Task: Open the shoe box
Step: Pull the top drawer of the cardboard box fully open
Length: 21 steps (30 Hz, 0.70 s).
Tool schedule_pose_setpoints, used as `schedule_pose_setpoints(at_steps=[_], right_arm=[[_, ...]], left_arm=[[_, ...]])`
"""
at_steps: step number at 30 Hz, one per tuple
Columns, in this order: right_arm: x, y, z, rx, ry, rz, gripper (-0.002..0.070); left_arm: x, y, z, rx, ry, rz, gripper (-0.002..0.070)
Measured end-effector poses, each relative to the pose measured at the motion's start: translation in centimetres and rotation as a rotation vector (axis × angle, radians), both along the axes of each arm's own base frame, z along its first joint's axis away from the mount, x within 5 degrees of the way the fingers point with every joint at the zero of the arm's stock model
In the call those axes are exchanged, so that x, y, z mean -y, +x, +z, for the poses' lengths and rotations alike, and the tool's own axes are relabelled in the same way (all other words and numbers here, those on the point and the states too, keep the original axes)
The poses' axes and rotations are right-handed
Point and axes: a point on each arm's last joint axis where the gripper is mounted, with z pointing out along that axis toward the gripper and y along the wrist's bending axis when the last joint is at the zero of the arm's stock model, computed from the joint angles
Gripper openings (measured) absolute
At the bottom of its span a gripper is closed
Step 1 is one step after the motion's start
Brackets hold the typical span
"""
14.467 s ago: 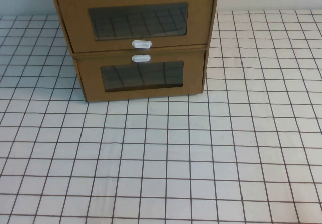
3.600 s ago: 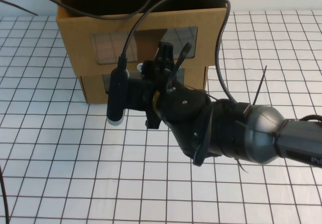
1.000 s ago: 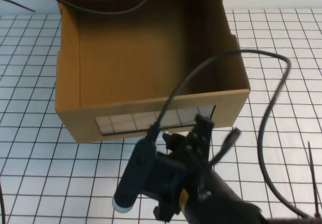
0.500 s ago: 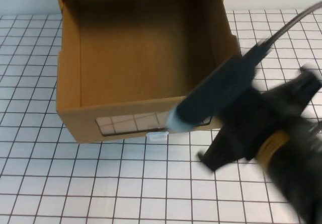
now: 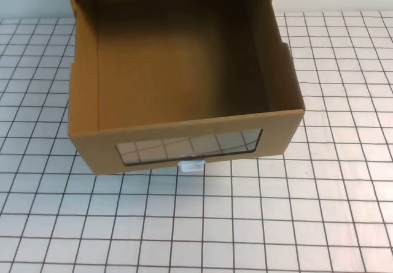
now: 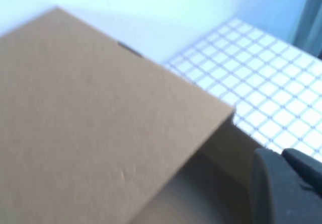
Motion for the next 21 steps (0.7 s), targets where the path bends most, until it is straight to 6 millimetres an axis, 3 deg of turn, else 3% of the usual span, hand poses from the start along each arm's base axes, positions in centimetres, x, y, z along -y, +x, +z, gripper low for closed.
schedule_pose_setpoints(at_steps=[5,9,13,17,21], right_arm=[[1.9,0.0,-1.6,-0.125,0.068,0.018,-0.0013],[1.5,0.1,-4.1,-0.170,0.180,0.078,-0.0013],[1.3,-1.2,-6.3,-0.143,0.279,0.119,-0.0013],[1.8,-3.7,-8.2,-0.059,0.350,0.144,-0.0013],[2.3,-6.0,-9.9,0.031,0.422,0.163,-0.0013]], left_arm=[[-1.1,-2.0,-0.6,-0.043,0.031,0.013,-0.0002],[-2.6,-5.2,-0.5,-0.021,0.011,0.024,-0.0002],[-4.7,-9.2,-1.0,0.054,-0.015,0.049,-0.0002],[-7.0,-13.8,-2.7,0.156,-0.075,0.084,-0.0002],[-8.9,-17.4,-6.6,0.224,-0.130,0.121,-0.0002]])
